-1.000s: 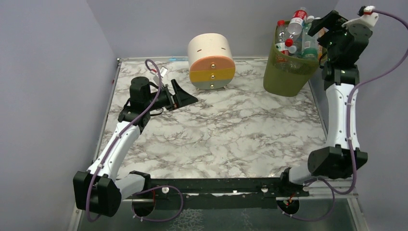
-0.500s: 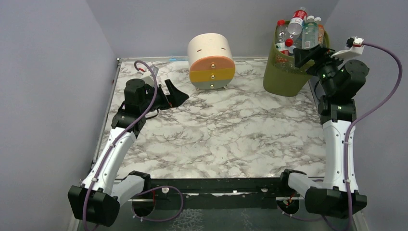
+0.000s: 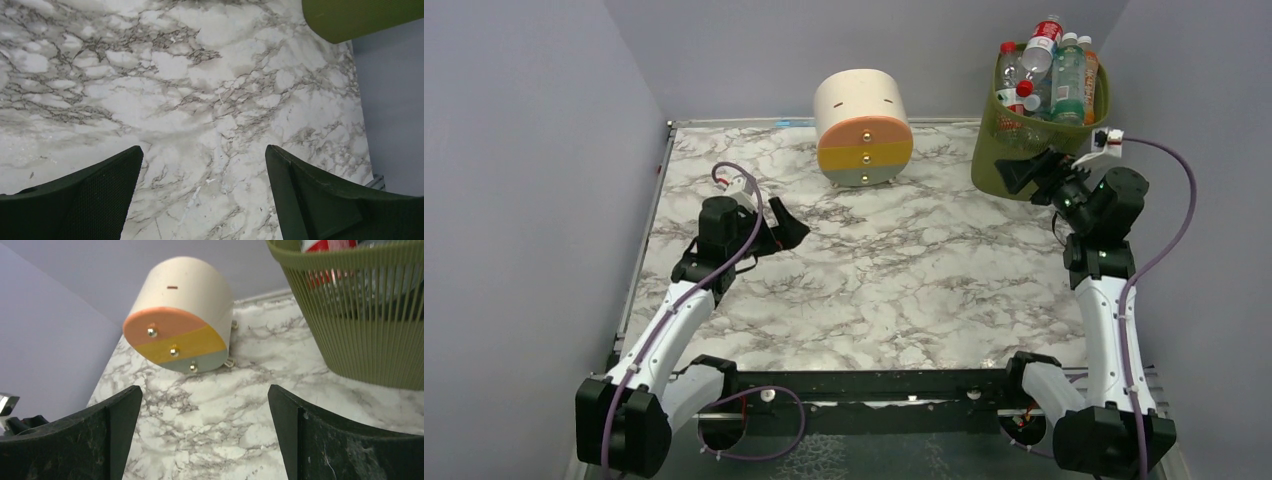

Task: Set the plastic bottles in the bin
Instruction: Reset both arms

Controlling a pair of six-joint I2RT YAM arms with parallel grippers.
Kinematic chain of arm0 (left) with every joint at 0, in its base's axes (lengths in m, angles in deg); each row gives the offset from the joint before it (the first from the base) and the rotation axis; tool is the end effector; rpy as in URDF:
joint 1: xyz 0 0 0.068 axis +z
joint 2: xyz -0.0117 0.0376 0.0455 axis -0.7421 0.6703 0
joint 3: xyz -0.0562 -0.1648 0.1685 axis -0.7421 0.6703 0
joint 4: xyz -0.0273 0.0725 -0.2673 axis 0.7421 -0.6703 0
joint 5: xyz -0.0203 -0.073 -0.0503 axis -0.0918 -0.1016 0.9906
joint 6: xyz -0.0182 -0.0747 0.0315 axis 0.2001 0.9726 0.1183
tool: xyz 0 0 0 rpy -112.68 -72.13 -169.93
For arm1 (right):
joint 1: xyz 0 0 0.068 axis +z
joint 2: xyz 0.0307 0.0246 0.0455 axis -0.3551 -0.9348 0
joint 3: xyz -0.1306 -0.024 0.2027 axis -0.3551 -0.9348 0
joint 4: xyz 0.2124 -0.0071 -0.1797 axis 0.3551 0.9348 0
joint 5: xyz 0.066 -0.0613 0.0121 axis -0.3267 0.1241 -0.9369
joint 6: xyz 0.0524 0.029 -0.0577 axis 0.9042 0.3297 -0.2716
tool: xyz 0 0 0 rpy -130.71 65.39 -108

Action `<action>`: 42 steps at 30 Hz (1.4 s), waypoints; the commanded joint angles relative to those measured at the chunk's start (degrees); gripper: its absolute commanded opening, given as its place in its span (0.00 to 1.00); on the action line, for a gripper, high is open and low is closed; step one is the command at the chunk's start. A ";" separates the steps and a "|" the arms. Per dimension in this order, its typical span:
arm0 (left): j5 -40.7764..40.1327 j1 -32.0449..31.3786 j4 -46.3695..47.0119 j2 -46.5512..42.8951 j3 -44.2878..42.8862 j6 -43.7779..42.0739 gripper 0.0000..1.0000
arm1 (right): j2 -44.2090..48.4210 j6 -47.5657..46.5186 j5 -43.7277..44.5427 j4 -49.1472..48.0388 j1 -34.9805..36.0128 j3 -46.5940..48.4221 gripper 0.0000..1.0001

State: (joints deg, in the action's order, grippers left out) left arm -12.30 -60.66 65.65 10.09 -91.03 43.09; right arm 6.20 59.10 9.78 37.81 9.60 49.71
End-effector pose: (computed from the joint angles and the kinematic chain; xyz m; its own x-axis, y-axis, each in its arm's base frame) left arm 0.2787 -0.0859 0.2388 -0.6064 -0.3580 -0.7101 0.2009 0.7950 -0.5724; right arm 0.2854 -0.0203 0.3629 -0.1750 0.4350 -0.8833 -0.2578 0.8456 0.4675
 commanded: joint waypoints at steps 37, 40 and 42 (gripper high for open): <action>-33.08 1.12 67.97 14.75 34.03 -36.57 0.99 | -22.87 -14.44 41.69 -46.63 16.39 -32.65 1.00; -32.11 2.20 69.28 17.92 32.21 -36.61 0.99 | -23.63 -15.10 42.09 -47.02 16.38 -32.13 1.00; -31.78 2.58 70.06 19.64 31.31 -36.57 0.99 | -24.20 -15.64 42.39 -47.26 16.39 -31.75 1.00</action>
State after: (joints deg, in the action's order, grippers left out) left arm -46.07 -59.11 128.76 27.08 -57.13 8.05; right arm -16.92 45.20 49.37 -4.79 25.73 16.92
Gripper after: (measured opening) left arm 0.989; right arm 0.995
